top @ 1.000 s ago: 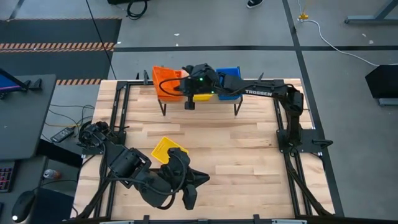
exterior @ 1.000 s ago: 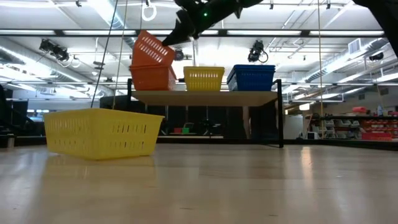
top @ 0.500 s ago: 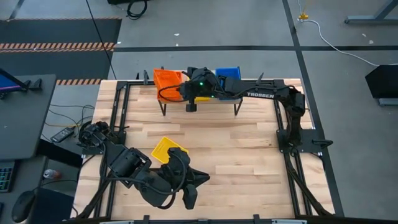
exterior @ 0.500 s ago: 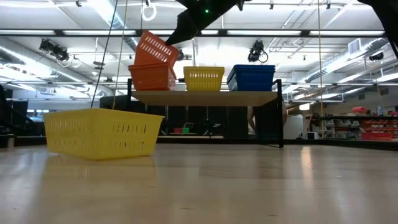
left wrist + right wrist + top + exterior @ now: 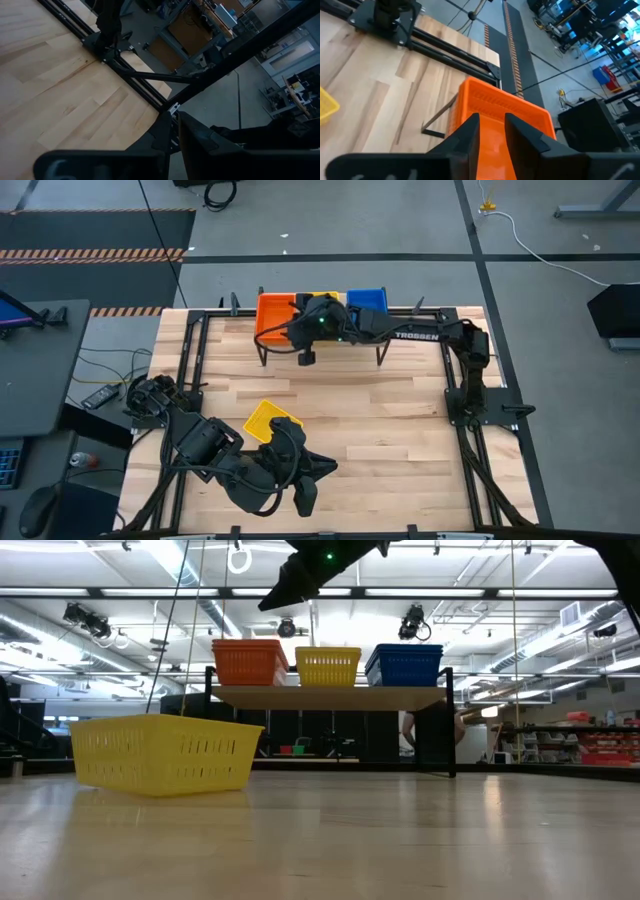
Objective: Stack baskets on shelf by color
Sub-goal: Stack the yellow bin on top of the stacked yellow bins on the shelf
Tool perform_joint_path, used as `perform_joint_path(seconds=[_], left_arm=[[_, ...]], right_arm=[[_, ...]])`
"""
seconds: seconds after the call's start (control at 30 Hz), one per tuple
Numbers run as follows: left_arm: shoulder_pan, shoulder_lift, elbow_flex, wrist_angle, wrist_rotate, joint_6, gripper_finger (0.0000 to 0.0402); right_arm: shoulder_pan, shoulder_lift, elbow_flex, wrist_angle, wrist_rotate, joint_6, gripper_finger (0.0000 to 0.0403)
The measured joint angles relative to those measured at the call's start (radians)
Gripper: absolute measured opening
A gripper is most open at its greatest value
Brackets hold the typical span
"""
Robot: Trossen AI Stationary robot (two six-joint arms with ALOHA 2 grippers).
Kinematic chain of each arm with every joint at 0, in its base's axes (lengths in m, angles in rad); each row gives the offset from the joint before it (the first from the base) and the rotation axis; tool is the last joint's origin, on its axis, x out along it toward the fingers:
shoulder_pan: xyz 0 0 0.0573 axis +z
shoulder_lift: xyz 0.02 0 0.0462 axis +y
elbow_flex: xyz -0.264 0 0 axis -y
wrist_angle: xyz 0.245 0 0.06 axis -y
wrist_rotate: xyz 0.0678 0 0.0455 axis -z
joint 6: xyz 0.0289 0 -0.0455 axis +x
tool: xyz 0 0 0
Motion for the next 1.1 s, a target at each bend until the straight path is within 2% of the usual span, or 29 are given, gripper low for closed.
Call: perform_joint_path(seconds=[0.1,0.2,0.37,0.53,0.7,0.9,1.1], left_arm=[[0.0,0.0,0.0,0.0,0.0,0.0,0.0038],[0.0,0.0,0.0,0.001,0.0,0.0,0.0039],[-0.005,0.0,0.0,0.012,0.0,-0.001,0.0038],[-0.015,-0.007,0.001,-0.003,0.038,-0.002,0.0038],[-0.024,-0.069,0.001,-0.038,0.032,0.004,0.0039],[-0.04,-0.162,0.001,-0.054,-0.103,0.101,0.0038],[-0.05,-0.243,0.001,-0.101,-0.215,0.173,0.0038]], right_arm=[[-0.012,0.0,0.0,-0.002,-0.003,0.014,0.01],[-0.018,-0.001,0.0,-0.013,-0.03,0.093,0.0101],[0.014,-0.006,0.001,-0.177,-0.178,0.286,0.0101],[0.063,-0.002,0.001,-0.365,-0.327,0.323,0.0101],[0.134,-0.003,-0.004,-0.486,-0.407,0.381,0.0101],[0.232,-0.004,-0.102,-0.416,-0.472,0.517,0.0101],[0.336,-0.003,-0.202,-0.302,-0.454,0.472,0.0101]])
